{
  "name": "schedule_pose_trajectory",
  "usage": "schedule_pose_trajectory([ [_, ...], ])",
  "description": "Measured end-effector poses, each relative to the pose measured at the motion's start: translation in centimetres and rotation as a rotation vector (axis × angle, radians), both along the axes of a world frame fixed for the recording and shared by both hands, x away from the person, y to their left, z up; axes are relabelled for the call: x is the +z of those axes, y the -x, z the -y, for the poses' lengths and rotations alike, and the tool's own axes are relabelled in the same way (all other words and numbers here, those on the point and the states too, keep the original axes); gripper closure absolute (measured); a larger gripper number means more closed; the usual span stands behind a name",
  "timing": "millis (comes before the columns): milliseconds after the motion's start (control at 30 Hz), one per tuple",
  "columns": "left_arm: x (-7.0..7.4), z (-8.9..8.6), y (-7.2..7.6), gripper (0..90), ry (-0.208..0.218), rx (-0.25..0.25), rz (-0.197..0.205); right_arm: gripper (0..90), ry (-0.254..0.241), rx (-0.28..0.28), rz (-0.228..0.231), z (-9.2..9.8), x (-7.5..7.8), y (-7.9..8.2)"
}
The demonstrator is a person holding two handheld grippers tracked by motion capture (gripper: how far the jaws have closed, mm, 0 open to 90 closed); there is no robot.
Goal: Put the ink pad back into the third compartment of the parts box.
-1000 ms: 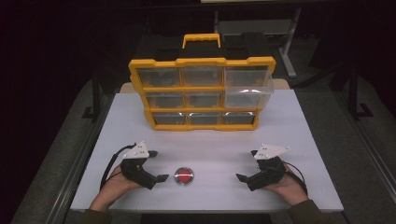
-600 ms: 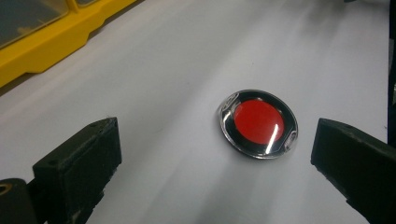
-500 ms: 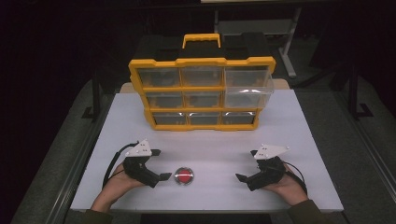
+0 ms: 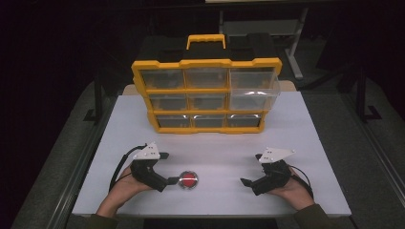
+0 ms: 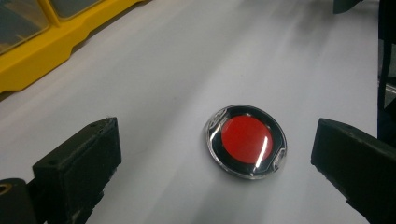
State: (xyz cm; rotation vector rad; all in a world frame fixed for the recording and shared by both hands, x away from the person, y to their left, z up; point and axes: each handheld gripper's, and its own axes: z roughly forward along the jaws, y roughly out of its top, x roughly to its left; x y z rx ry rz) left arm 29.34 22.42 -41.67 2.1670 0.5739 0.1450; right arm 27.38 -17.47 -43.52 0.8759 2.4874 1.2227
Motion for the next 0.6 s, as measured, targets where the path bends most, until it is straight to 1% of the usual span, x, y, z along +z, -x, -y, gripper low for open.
schedule_pose_trajectory([
  [133, 0.0, 0.3, 0.0, 1.2, -0.003, -0.005, 0.004, 0.0, 0.000, 0.002, -0.001, 0.0, 0.0, 0.0],
  [200, 0.1, 0.5, 0.0, 1.2, 0.003, -0.003, 0.006, 0.0, 0.000, 0.001, 0.000, 0.0, 0.0, 0.0],
  [600, 0.4, 1.8, 0.0, 1.2, 0.009, -0.026, 0.009, 0.0, -0.004, 0.004, -0.006, 0.1, 0.0, 0.0],
])
